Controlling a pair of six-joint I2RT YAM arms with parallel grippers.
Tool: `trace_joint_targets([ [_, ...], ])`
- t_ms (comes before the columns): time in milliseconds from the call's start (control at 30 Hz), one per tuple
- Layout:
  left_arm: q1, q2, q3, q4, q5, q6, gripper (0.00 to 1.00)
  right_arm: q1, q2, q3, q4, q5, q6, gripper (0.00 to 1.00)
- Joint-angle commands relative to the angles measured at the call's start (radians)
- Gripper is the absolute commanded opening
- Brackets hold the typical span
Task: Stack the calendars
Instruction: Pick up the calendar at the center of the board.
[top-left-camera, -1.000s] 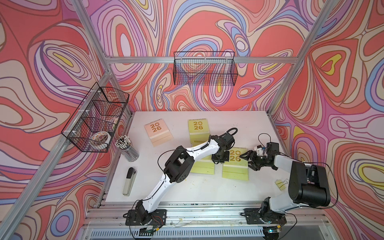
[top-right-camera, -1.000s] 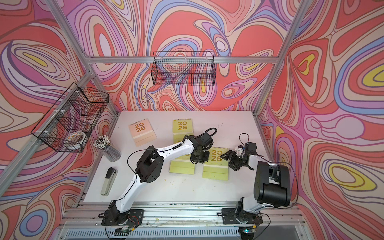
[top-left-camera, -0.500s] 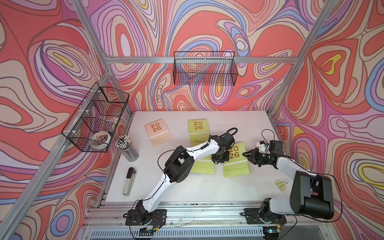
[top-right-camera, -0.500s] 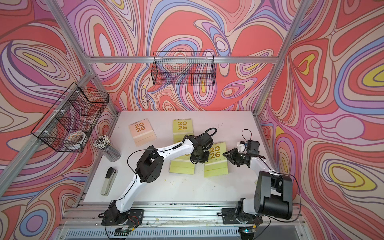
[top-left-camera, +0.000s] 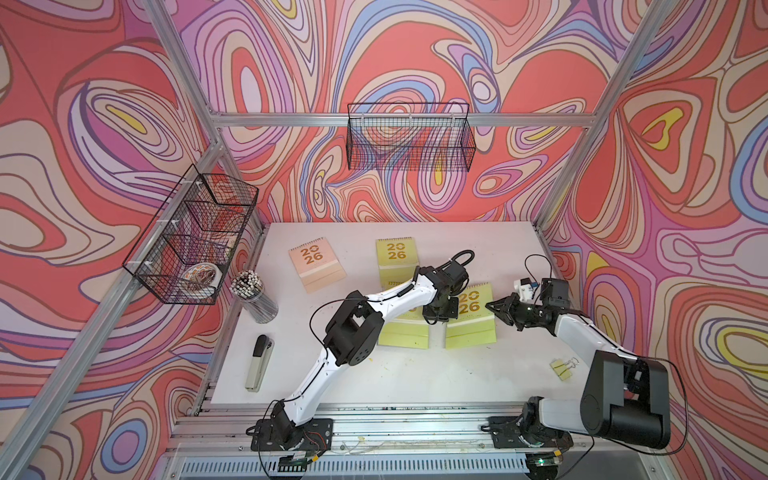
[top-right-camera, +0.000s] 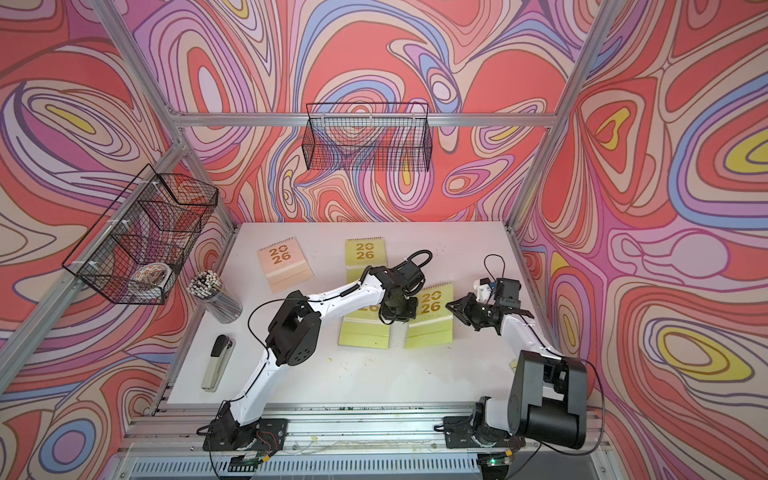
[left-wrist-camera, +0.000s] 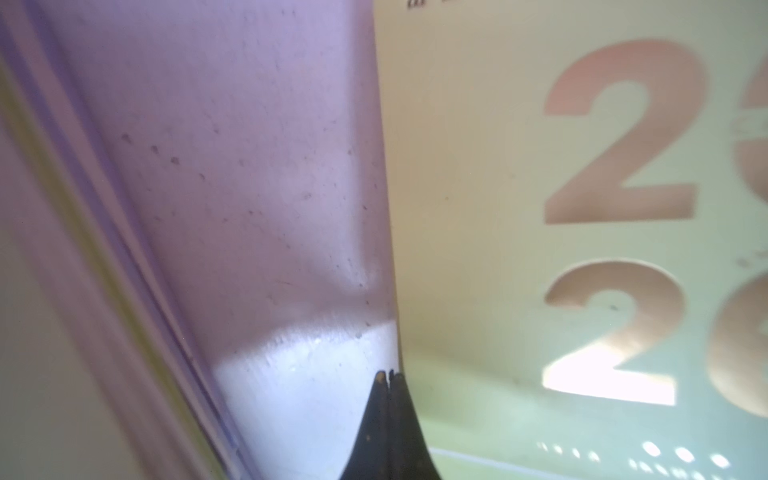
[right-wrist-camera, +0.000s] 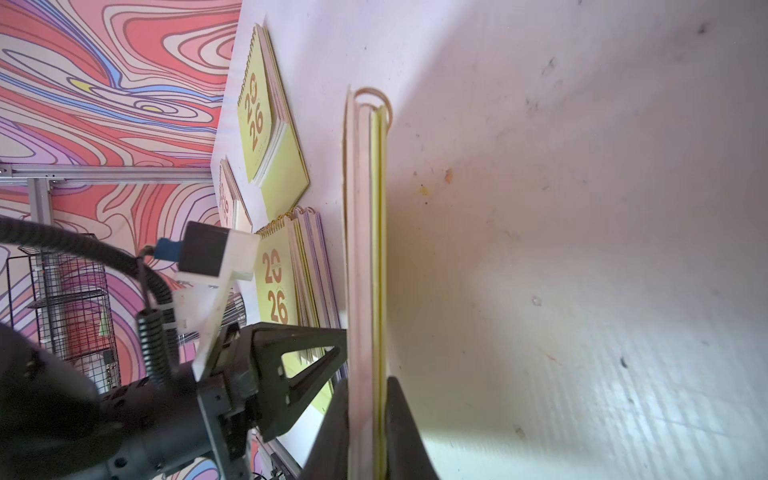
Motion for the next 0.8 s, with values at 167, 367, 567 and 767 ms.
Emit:
trace_joint_targets([
  [167,0.024,-0.162,-0.012,-0.008,-0.035,0.023,0.0,0.004,-0.076,0.055,-0.043,0.038,0.032,0.0],
  [367,0.047,-0.288,-0.141,0.048,-0.085,0.009,0.0,0.006,-0.146,0.051,0.014,0.007,0.124,0.0],
  [567,0.103,-0.402,-0.29,0.101,-0.074,-0.007,0.0,0.04,-0.191,0.038,0.114,-0.022,0.243,0.0],
  [767,0.169,-0.501,-0.421,0.132,-0.065,-0.012,0.0,0.198,-0.17,0.031,0.238,0.037,0.342,0.0],
])
